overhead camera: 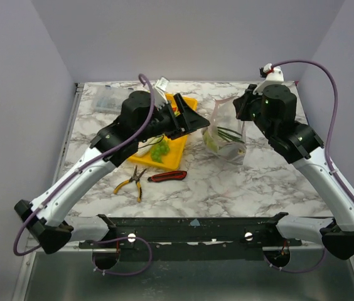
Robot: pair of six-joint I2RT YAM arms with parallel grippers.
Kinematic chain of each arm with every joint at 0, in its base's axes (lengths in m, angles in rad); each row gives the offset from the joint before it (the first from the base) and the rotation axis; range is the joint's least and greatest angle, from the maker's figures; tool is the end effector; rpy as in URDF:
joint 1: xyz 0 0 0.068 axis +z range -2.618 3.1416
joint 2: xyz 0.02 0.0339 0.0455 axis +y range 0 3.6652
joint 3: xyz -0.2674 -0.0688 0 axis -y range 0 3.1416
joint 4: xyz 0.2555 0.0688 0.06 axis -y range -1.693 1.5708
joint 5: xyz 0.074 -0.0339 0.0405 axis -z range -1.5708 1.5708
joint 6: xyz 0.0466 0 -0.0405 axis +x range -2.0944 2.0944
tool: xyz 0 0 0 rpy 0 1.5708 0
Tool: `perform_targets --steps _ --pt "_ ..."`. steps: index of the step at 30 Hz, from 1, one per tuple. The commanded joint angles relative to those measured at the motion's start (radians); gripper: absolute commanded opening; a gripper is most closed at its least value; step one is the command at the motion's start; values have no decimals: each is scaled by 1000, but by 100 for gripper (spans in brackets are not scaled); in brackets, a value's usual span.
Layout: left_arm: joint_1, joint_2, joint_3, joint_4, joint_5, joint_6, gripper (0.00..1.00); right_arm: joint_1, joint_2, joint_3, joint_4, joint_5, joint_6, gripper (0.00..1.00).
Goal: Place the food in the zip-top bag and seal the zipper
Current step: Adjust the zipper food storage bag at the center of the board.
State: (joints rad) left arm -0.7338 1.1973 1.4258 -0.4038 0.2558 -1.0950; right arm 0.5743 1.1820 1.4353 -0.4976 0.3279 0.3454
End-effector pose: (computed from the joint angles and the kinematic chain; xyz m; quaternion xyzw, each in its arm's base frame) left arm 0.1963 -0.1929 0.4580 -0.0559 0.7624 -0.5645 0.3115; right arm 0.2311 0.1317 0.4545 0.0110 0.7838 0.1543 0.6014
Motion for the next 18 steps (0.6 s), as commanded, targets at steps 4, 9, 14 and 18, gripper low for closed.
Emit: perform_targets --steps 4,9,14,18 --pt "-25 166 61 -99 -14 144 63 4 -7 53 -25 -40 40 1" --pt "-40 243 120 -84 56 156 30 4 -5 64 -44 -42 38 1" --pt "-49 218 213 -65 155 130 0 4 22 181 -186 68 -35 1" --pt "-72 174 213 -3 259 -14 0 4 62 390 -353 71 -67 1"
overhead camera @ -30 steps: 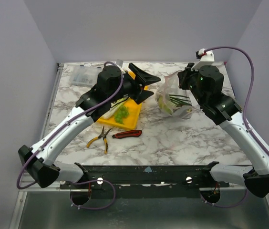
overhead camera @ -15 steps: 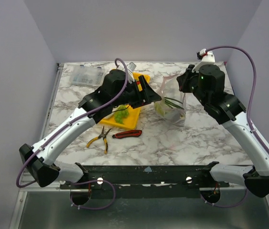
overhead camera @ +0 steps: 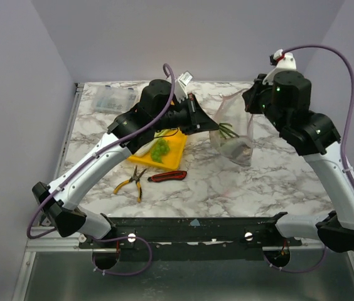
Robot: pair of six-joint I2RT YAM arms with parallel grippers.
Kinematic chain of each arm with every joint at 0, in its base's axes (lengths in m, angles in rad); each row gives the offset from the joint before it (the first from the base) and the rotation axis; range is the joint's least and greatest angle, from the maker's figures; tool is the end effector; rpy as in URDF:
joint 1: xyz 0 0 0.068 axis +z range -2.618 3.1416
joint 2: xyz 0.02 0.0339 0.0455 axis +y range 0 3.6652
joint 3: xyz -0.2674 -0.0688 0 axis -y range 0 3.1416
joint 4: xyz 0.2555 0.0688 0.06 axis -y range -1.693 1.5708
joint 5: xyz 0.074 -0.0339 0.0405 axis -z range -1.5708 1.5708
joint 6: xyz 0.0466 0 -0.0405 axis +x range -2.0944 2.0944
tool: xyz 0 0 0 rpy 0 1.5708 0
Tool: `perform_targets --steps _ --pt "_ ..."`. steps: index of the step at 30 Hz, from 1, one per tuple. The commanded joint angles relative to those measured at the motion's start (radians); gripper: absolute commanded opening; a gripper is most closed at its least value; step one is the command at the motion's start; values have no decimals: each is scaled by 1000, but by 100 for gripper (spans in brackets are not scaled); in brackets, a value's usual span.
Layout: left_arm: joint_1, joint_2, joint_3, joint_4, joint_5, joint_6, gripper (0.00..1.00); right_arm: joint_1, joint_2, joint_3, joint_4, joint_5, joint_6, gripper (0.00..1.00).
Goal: Place the food in the zip-top bag and seal the zipper
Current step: Adjust the zipper food storage bag at the center of the board.
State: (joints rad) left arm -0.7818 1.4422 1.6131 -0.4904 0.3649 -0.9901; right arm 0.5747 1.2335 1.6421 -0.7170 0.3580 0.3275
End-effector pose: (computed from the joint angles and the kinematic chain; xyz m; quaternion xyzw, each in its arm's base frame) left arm 0.2288 -0.2506 0.4444 0.0228 0.8039 -0.5391 0.2504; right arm 0.2223 0.1245 0.4867 0.0063 0.8013 0.1238 0.5853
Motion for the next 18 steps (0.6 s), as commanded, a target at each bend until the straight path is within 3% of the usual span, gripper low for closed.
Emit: perform_targets --steps 1,4,7,10,14,18 --pt "-26 -70 16 82 163 -135 0 4 25 205 -159 15 -40 1" --pt "-8 -68 -86 97 157 -188 0 4 13 102 -111 -71 -7 1" --pt "37 -48 -193 166 147 -222 0 4 -44 -151 43 -26 6 0" --pt "71 -20 -199 150 157 -214 0 3 -46 -223 88 28 -19 0" --pt "64 -31 -47 51 152 -166 0 4 14 3 -48 40 -48 1" --pt "41 -91 37 51 151 -183 0 4 27 222 -141 -58 -29 1"
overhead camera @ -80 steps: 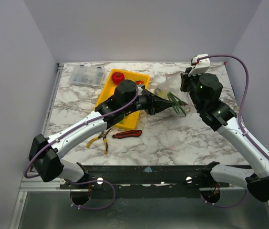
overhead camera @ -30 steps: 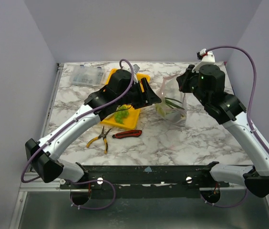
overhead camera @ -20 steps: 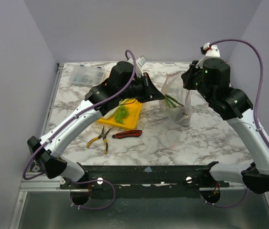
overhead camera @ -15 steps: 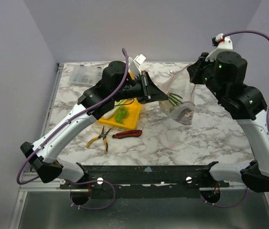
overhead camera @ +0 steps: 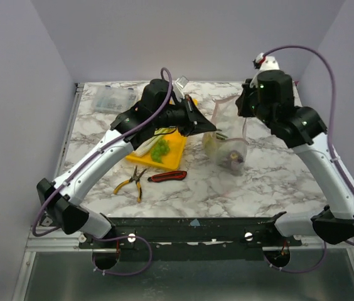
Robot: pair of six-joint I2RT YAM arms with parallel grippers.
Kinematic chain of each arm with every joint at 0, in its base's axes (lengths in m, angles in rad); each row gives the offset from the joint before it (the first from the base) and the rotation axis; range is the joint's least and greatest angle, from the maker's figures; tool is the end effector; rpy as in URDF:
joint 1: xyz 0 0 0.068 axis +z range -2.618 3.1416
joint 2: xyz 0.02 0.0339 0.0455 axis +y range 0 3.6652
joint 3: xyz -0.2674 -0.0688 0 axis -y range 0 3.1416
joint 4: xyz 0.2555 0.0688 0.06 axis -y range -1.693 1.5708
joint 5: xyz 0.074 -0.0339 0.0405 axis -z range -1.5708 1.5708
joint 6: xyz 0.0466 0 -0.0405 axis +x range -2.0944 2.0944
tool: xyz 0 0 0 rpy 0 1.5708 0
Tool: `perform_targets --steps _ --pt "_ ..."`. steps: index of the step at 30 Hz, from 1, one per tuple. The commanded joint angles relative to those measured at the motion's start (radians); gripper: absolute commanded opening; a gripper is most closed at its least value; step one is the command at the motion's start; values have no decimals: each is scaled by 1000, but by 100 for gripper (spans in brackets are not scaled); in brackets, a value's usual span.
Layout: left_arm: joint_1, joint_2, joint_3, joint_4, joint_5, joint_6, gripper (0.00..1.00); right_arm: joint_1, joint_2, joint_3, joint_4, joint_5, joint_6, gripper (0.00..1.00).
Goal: Place the food in the zip-top bag and seal the zipper
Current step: Adjust the zipper food storage bag at the center of the board.
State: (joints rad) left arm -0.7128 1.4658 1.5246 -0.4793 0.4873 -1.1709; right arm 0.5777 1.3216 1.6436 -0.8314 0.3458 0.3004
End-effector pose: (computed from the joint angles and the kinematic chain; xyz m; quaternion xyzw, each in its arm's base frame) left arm 0.2495 -0.2445 0.4073 -0.0571 0.8229 -0.5460 0.1469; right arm 0.2434 0.1398 0.4529 -0.0312 0.8535 0.0776 0.5144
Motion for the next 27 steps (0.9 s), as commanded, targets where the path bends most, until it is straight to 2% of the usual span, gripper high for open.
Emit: perform_targets --steps 1,4,7,11,14,19,24,27 --pt "-27 -129 111 54 38 -27 0 0 -70 224 -23 -78 8 1" --pt "-9 -133 25 100 54 -43 0 1 -149 61 85 -119 43 1" --pt "23 -110 -81 136 68 -45 0 1 -215 -173 209 -59 66 0" --pt "57 -78 -157 95 42 22 0 0 -210 -323 294 8 41 1" --pt "47 -97 -159 156 83 18 0 1 -153 -244 228 41 9 0" --pt "24 -99 2 120 125 38 0 1 -119 -18 123 -38 12 1" --pt "26 -77 -32 150 140 31 0 0 -128 -21 102 -110 39 1" --pt "27 -76 -129 269 170 -18 0 0 -126 -54 45 -79 54 7"
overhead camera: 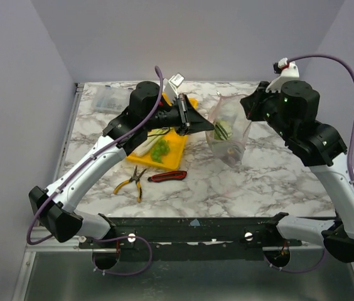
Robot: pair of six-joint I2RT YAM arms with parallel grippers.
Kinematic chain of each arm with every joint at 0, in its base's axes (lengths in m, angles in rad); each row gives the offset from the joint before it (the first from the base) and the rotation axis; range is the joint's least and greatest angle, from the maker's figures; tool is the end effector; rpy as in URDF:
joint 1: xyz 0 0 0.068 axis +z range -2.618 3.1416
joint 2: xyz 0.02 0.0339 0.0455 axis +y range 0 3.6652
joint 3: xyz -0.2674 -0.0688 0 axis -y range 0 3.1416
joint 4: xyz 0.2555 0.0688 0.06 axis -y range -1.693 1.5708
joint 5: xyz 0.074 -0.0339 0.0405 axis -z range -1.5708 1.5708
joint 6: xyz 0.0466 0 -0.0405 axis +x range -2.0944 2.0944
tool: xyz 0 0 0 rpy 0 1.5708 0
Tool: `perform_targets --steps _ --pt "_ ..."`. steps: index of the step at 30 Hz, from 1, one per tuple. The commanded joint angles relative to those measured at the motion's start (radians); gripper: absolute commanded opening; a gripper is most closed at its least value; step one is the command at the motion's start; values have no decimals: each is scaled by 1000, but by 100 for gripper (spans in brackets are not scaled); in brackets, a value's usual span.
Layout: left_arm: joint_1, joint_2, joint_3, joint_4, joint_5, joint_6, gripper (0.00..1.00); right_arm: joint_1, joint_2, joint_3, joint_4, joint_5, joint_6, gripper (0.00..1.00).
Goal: Place the food in the zip-top bag and seal the zipper
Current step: Adjust the zipper food storage bag at the center of the board.
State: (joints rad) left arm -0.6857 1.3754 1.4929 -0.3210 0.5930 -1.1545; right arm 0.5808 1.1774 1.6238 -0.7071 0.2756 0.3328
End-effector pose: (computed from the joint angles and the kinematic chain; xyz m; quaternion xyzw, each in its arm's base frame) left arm 0.2351 -0.2260 0.4426 0.0073 0.7640 -0.6178 0.1857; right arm 0.2050 0.1194 0.4943 -0.0141 0.7898 0.1684 0.5896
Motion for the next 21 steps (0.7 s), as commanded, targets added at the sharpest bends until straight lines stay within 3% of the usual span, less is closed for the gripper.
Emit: perform_targets --steps 1,6,15,21 --pt "0 20 -118 125 66 -36 0 -2 16 -44 -97 -1 24 7" --pt "5 52 -169 147 82 -7 0 -3 7 -57 -178 23 23 14" --pt "7 31 -197 165 86 -20 0 -3 103 249 -446 -79 56 42" --pt "8 17 -188 163 85 -29 0 12 167 409 -500 -346 56 47"
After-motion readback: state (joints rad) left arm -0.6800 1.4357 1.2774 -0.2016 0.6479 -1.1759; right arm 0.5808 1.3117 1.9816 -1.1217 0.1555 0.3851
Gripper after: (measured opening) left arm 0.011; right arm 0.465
